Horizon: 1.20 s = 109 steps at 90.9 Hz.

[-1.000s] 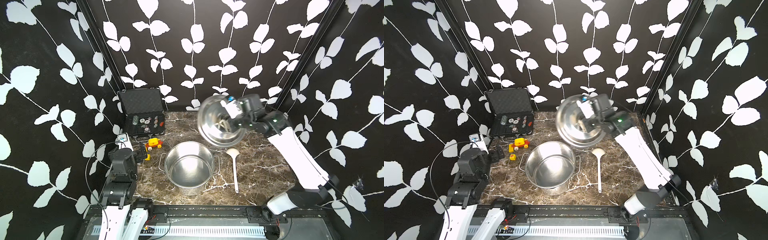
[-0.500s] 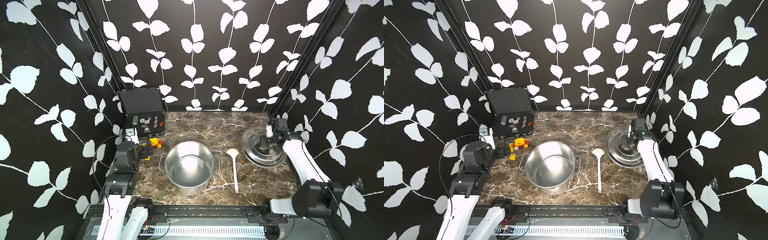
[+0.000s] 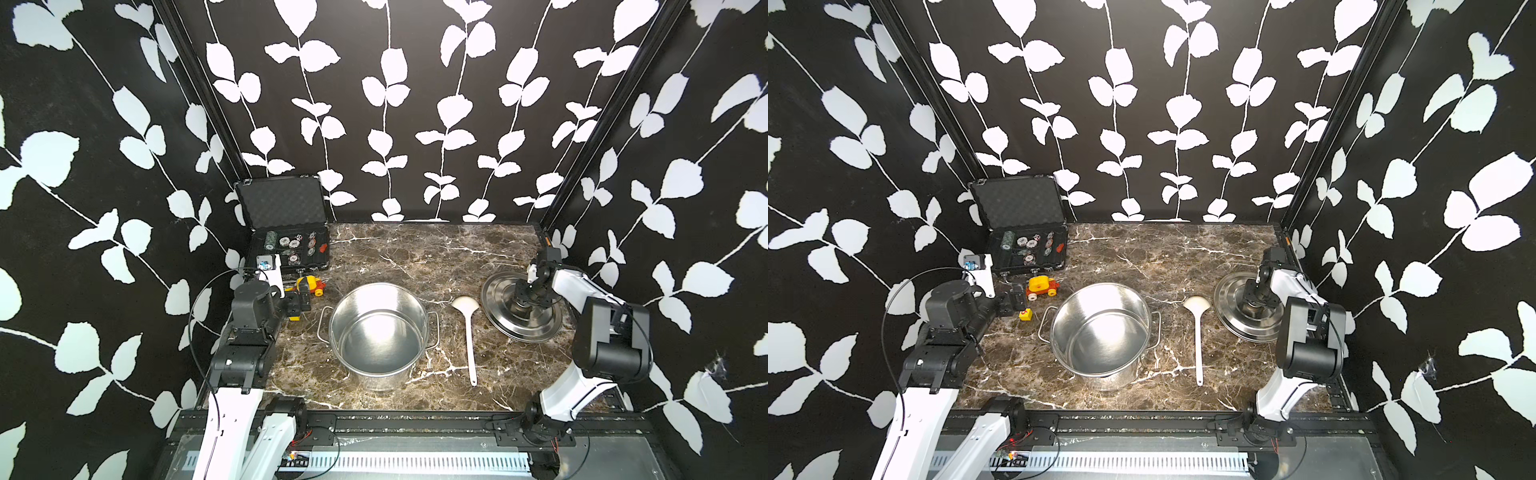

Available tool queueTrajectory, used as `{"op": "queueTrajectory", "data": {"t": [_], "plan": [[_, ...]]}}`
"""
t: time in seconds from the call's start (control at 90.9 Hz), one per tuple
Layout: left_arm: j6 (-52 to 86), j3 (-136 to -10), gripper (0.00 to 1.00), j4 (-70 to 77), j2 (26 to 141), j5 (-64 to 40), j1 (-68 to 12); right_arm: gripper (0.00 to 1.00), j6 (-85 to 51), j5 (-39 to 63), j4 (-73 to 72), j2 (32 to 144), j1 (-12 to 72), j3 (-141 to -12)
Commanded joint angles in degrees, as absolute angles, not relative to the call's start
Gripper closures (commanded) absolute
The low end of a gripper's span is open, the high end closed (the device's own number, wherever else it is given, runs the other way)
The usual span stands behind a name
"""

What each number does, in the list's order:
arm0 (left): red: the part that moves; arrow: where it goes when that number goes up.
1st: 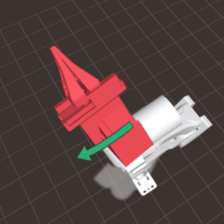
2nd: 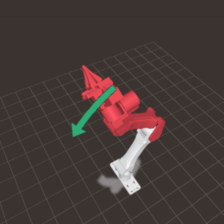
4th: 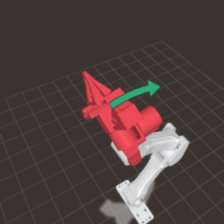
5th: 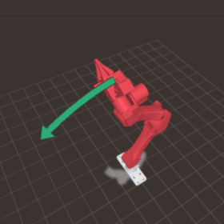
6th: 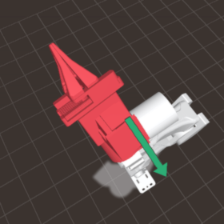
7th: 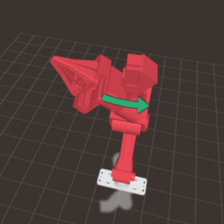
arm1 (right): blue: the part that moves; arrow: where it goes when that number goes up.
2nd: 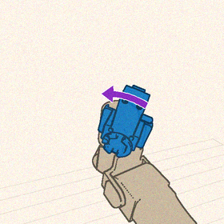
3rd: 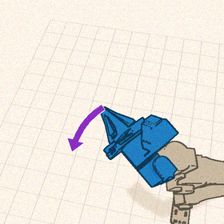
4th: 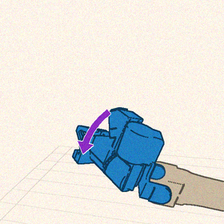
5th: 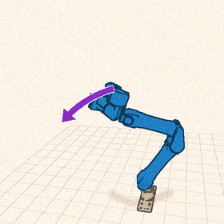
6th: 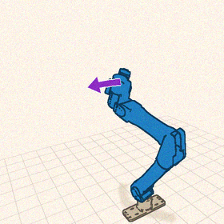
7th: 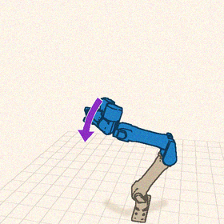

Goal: Stir the soup with a spoon
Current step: Place the lid at the center of the board.

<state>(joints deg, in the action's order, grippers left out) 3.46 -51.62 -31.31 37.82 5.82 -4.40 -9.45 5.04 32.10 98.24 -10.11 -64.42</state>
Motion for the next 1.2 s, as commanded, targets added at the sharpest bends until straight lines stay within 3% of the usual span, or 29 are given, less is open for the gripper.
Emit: {"op": "queueTrajectory", "data": {"t": [0.0,0.363,0.693,0.814,0.968,1.188], "plan": [[4.39,-52.68,0.01,-29.44,37.78,4.33,-4.31,0.63,-8.71,5.74,29.93,99.02,-10.65,-65.03],[4.84,-53.04,0.01,-29.74,38.54,3.7,-4.31,0.48,-8.11,5.93,29.96,102.12,-10.81,-64.56],[4.42,-54.42,0.01,-31.07,39.8,2.48,-4.31,0.19,-6.62,6.82,32.33,95.16,-10.63,-64.9],[3.51,-55.0,0.01,-30.74,40.89,2.05,-4.31,0.18,-6.52,8.2,37.11,88.67,-8.06,-64.89],[3.03,-54.42,0.01,-27.31,42.6,1.25,-4.31,0.2,-7.65,12.04,44.72,83.31,2.06,-62.59],[-0.03,-52.81,0.01,-20.03,44.81,-8.71,-4.39,0.29,-14.44,19.39,39.34,76.13,12.22,-48.15]]}}
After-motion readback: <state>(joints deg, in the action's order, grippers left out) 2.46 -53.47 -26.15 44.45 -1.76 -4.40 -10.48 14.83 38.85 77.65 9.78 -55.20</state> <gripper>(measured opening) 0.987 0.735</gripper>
